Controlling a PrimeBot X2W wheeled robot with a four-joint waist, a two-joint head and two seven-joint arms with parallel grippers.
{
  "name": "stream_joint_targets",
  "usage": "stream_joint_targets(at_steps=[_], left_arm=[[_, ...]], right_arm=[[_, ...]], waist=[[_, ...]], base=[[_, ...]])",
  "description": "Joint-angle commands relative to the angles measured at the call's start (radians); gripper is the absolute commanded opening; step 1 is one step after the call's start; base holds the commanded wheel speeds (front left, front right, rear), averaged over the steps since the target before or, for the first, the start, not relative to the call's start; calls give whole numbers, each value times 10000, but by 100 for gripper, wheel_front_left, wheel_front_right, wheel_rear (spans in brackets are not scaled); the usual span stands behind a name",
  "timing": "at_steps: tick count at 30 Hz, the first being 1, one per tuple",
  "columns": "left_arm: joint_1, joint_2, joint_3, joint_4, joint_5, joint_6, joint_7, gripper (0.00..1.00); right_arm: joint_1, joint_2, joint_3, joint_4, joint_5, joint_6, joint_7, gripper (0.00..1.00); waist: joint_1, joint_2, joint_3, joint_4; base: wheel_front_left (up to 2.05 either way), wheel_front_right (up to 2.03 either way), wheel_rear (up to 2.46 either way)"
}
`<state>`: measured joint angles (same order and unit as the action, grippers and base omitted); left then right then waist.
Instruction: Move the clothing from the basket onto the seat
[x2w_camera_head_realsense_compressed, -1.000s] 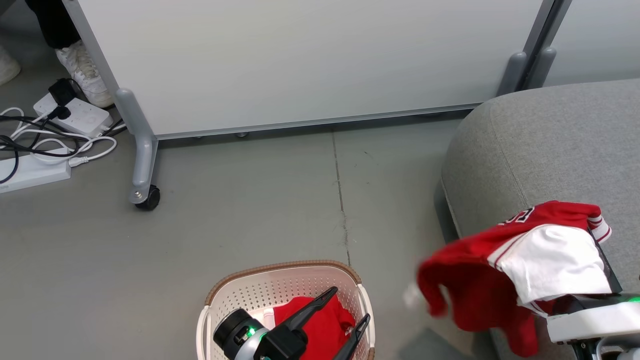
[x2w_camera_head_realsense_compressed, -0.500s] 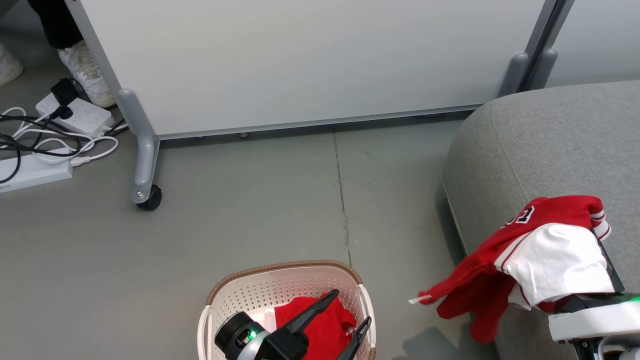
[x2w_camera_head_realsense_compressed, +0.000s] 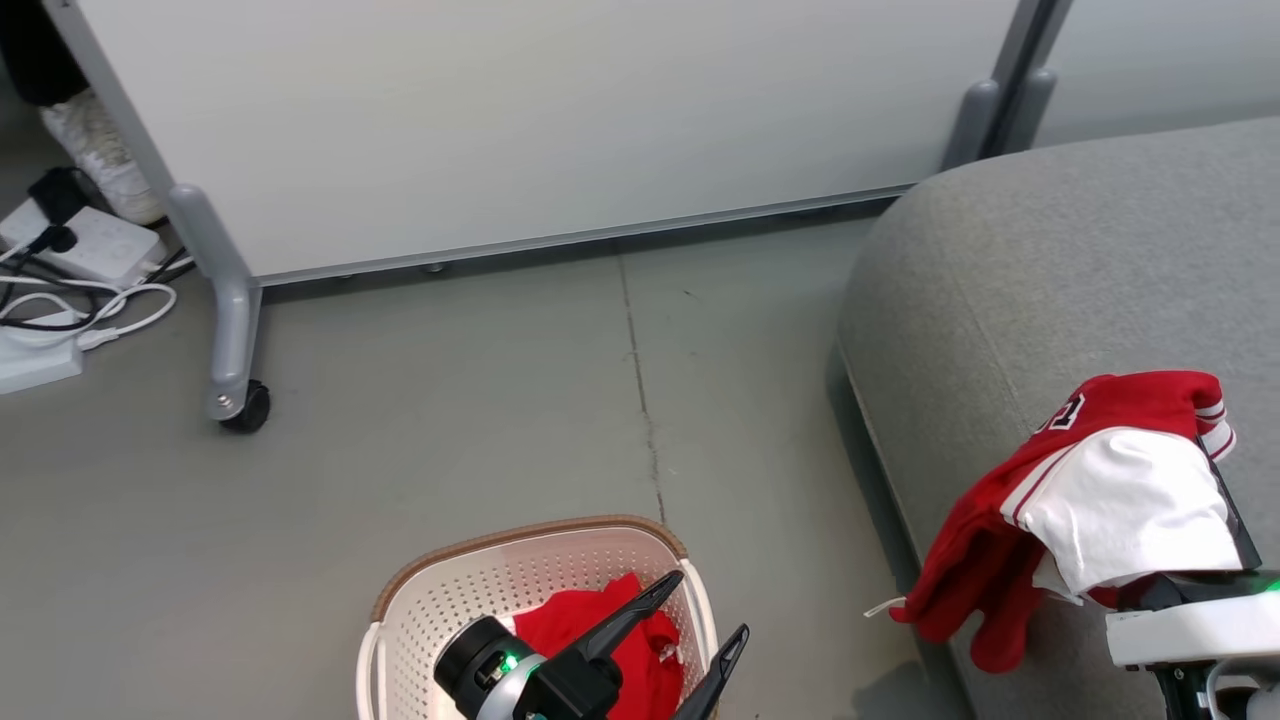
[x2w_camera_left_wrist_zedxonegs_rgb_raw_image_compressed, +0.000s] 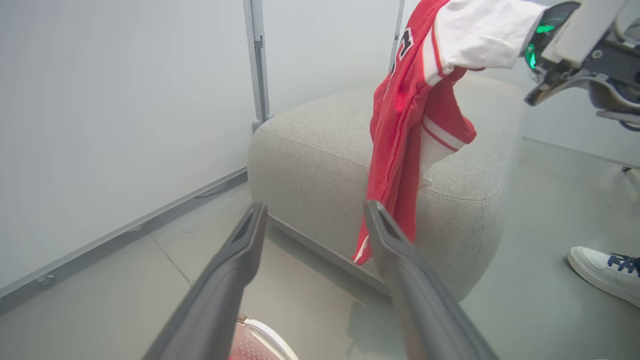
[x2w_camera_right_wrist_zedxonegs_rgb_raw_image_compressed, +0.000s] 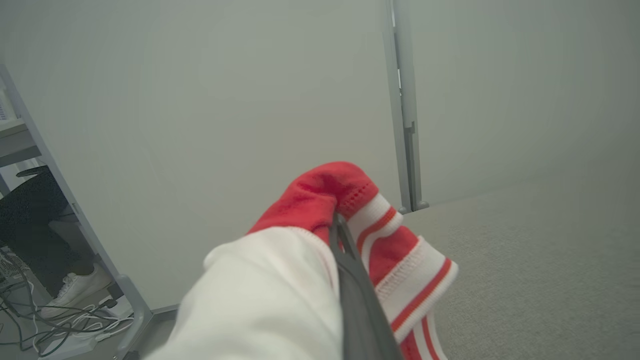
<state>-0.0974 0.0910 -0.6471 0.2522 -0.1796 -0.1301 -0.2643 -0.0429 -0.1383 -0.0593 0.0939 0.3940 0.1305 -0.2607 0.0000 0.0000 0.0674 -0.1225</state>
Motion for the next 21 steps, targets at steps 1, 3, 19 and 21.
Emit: stream_joint_targets(at_steps=[1, 3, 19, 21], left_arm=[[-178, 54, 9, -30, 37, -6, -4, 100], [-194, 54, -16, -48, 44, -6, -4, 100], [-522, 51, -25, -165, 129, -5, -4, 100], [-562, 67, -46, -151, 154, -5, -6, 100]], right_arm=[[-93, -35, -45, -57, -14, 5, -64, 0], [-95, -19, -110, -82, -49, 5, -64, 0], [-234, 74, -191, -263, -28, 5, -64, 0], [-235, 116, -185, -261, -15, 5, -64, 0]], waist=[[0, 0, 52, -244], [0, 0, 94, -465], [0, 0, 544, -2533], [0, 0, 593, -2772]], base=[[0, 0, 0], [0, 0, 0], [0, 0, 0], [0, 0, 0]])
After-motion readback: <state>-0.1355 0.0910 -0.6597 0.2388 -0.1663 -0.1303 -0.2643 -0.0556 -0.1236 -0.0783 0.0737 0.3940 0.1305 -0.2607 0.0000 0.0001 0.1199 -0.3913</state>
